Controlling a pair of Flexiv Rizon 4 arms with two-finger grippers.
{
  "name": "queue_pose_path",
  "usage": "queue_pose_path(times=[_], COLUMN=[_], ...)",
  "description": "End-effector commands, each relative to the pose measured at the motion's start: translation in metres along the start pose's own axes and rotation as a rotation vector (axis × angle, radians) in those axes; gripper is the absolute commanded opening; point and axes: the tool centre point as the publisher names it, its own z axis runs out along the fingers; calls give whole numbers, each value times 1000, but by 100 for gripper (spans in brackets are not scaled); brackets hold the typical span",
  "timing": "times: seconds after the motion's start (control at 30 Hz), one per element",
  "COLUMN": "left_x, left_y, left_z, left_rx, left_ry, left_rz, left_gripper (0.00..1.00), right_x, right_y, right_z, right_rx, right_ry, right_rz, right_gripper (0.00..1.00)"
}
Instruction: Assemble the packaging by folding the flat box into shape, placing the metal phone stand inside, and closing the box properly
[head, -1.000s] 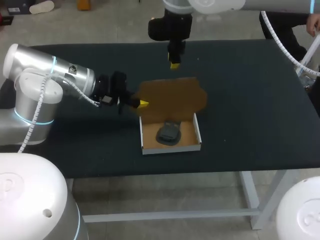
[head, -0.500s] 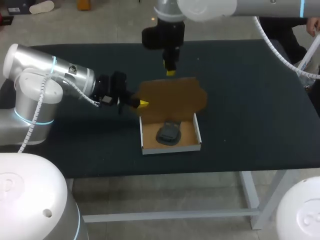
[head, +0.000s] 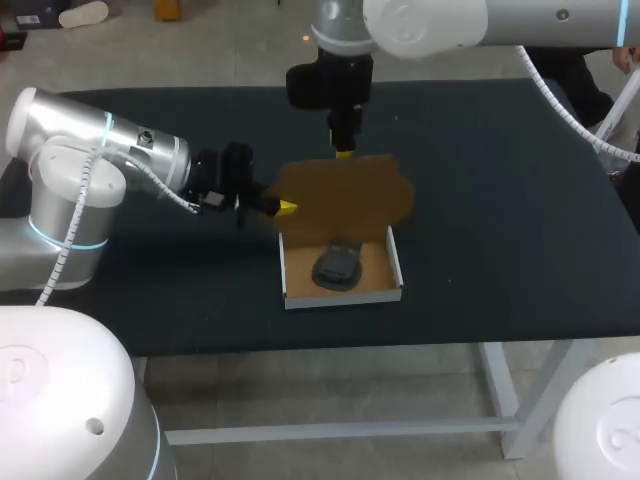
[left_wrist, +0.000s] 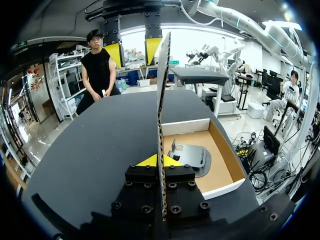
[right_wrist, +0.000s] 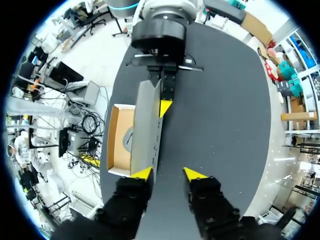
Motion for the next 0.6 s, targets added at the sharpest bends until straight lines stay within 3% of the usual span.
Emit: queue_pose_path(times=[0.03, 0.6], left_x=[-1, -1], left_y=[2, 2], left_z=[2, 2], left_rx=[-2, -2], left_ry=[5, 5], left_rz=[0, 0], left_gripper=[0, 0], right_x=[8, 20], right_y=[-2, 1], right_z=[0, 4], right_rx=[-6, -5], right_ry=[-15, -30], right_rz=[0, -7], right_gripper=[40, 40])
